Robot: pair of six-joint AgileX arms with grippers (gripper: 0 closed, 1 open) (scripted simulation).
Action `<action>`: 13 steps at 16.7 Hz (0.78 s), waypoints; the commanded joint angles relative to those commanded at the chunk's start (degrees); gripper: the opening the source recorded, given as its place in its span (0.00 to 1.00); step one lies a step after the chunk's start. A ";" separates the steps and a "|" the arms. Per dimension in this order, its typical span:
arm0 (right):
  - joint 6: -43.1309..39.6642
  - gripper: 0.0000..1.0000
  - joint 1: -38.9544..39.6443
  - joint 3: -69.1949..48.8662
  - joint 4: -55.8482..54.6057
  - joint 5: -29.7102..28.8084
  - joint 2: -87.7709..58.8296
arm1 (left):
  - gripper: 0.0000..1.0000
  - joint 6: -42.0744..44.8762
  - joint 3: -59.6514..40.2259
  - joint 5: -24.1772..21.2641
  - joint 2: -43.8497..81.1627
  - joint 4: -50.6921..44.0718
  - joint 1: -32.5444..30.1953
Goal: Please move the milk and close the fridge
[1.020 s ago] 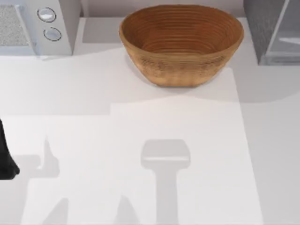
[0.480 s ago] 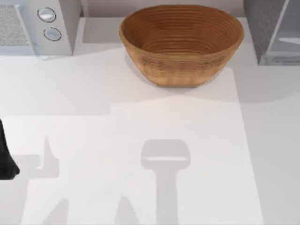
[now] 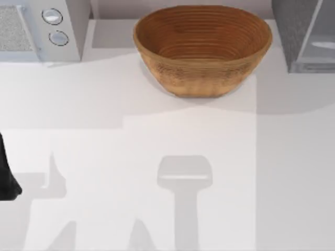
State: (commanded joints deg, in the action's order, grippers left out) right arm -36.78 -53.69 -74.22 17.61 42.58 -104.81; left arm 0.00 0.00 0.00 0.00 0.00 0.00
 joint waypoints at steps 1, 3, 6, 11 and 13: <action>0.91 1.00 0.38 0.14 -0.97 -0.15 0.06 | 1.00 0.00 0.00 0.00 0.00 0.00 0.00; 1.24 1.00 0.52 0.20 -1.34 -0.20 0.08 | 1.00 0.00 0.00 0.00 0.00 0.00 0.00; 1.03 1.00 -0.47 1.13 -1.99 -0.25 -0.42 | 1.00 0.00 0.00 0.00 0.00 0.00 0.00; 4.74 1.00 5.21 3.08 -4.56 -6.32 1.36 | 1.00 0.00 0.00 0.00 0.00 0.00 0.00; 7.91 1.00 9.55 4.77 -6.51 -10.90 2.34 | 1.00 0.00 0.00 0.00 0.00 0.00 0.00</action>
State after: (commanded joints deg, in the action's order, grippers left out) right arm -28.88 -44.14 -69.45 11.11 31.68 -102.46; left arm 0.00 0.00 0.00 0.00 0.00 0.00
